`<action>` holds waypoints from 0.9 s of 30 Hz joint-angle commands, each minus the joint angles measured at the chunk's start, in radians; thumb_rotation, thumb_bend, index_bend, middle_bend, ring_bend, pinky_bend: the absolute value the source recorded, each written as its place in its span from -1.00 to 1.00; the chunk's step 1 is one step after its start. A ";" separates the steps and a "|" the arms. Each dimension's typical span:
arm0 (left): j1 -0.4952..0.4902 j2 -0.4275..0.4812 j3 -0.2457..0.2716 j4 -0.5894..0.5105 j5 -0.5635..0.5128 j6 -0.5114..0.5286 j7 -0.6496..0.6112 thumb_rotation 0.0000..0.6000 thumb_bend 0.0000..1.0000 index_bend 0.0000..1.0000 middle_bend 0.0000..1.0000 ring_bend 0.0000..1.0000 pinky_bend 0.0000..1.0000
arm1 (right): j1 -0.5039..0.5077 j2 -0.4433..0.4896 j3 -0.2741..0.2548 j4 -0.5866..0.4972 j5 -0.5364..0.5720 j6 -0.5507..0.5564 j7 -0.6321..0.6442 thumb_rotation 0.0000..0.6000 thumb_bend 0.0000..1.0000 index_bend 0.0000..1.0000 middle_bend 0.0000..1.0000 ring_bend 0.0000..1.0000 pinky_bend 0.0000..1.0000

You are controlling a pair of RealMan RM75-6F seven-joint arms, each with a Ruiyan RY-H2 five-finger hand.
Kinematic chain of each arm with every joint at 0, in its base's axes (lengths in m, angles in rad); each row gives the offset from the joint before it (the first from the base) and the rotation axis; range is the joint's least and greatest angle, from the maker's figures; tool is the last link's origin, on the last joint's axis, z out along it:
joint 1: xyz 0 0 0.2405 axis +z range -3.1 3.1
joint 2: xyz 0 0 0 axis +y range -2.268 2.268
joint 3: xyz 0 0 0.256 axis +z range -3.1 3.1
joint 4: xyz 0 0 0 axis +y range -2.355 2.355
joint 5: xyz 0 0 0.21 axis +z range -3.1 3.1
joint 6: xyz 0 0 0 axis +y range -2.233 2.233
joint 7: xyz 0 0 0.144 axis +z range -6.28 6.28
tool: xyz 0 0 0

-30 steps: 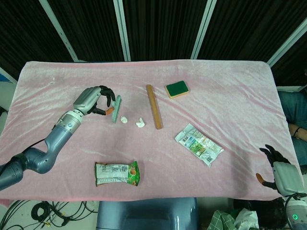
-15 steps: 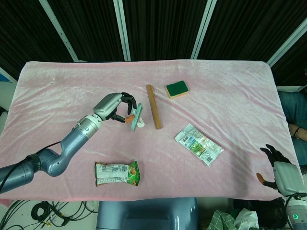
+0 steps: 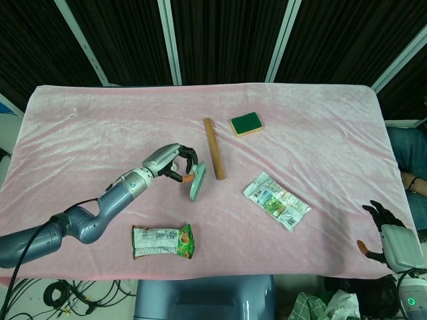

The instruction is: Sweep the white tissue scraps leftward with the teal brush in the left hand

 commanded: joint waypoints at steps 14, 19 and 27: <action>0.054 0.007 0.061 0.128 0.061 -0.003 -0.082 1.00 0.10 0.56 0.25 -0.51 -0.45 | 0.000 0.001 -0.001 -0.001 0.000 -0.001 0.002 1.00 -0.56 -0.66 -0.87 -0.71 -0.47; 0.092 0.040 0.088 0.164 0.073 -0.015 -0.128 1.00 0.10 0.56 0.25 -0.51 -0.45 | 0.000 0.001 -0.002 -0.004 0.002 -0.005 0.002 1.00 -0.56 -0.66 -0.87 -0.71 -0.47; 0.125 0.056 0.110 0.215 0.108 -0.014 -0.194 1.00 0.10 0.56 0.25 -0.51 -0.45 | 0.000 0.001 -0.001 -0.005 0.003 -0.005 0.000 1.00 -0.56 -0.66 -0.87 -0.71 -0.47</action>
